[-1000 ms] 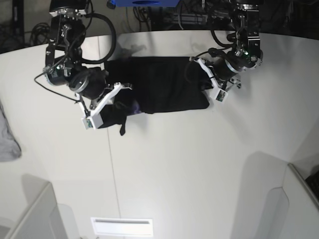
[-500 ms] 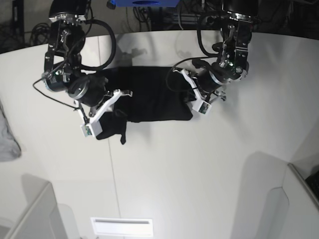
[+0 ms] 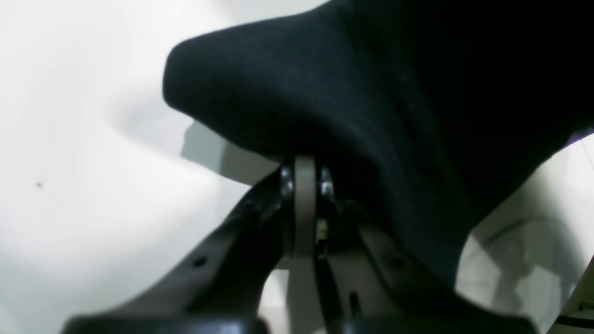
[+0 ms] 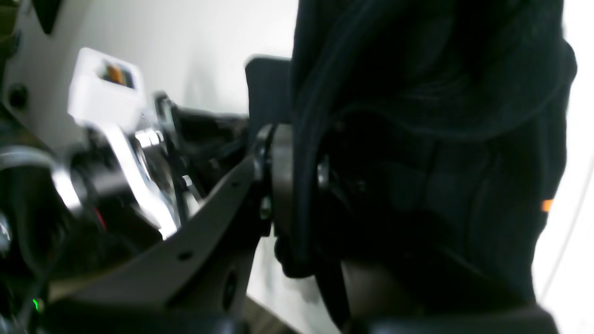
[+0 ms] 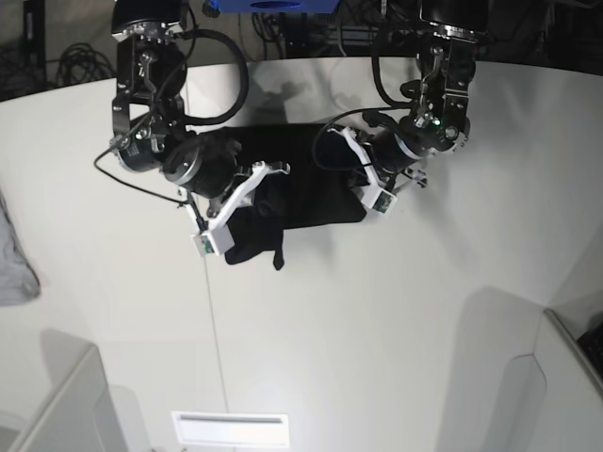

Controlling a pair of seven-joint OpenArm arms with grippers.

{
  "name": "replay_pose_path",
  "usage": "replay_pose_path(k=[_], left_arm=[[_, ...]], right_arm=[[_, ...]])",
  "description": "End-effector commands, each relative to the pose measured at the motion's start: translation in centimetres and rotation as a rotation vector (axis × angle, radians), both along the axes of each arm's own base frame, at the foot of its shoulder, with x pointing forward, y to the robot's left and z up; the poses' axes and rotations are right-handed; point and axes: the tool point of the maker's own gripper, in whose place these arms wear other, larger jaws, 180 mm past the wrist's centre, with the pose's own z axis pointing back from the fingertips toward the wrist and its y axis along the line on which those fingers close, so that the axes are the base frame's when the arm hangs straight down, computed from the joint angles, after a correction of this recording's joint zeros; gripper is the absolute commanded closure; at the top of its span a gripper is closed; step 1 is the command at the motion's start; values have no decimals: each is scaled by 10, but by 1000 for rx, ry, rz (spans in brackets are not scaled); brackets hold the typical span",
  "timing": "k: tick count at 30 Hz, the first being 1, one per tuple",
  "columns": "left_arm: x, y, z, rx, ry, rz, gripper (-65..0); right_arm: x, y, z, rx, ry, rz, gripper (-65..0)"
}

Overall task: Fold the T-shirt properly
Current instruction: 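Fold the right gripper's end over the bundle and withdraw the left gripper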

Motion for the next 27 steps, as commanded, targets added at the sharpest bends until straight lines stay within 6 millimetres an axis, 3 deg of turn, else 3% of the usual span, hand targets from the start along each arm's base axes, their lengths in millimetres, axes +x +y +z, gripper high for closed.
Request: replay_pose_path(k=[1,6,9,15,18,27], left_arm=[[8,-3,13,-25,-45,0,0],[5,-2,11,-24,-35,0,0],[3,-2,12,-23,-39,0,0],[-7,9,20,-6,-58,7,0],[-9,24,17,7,-48,46,0],[-18,34,11,32,-27,50,0]], right_arm=[[6,4,7,25,-23,-9,0],[-1,18,-11,36,16,12,0],[-4,28,-11,47,6,25,0],[-7,30,-29,41,53,25,0],[-14,32,-32,48,69,25,0],[-20,35,-29,63,69,28,0]])
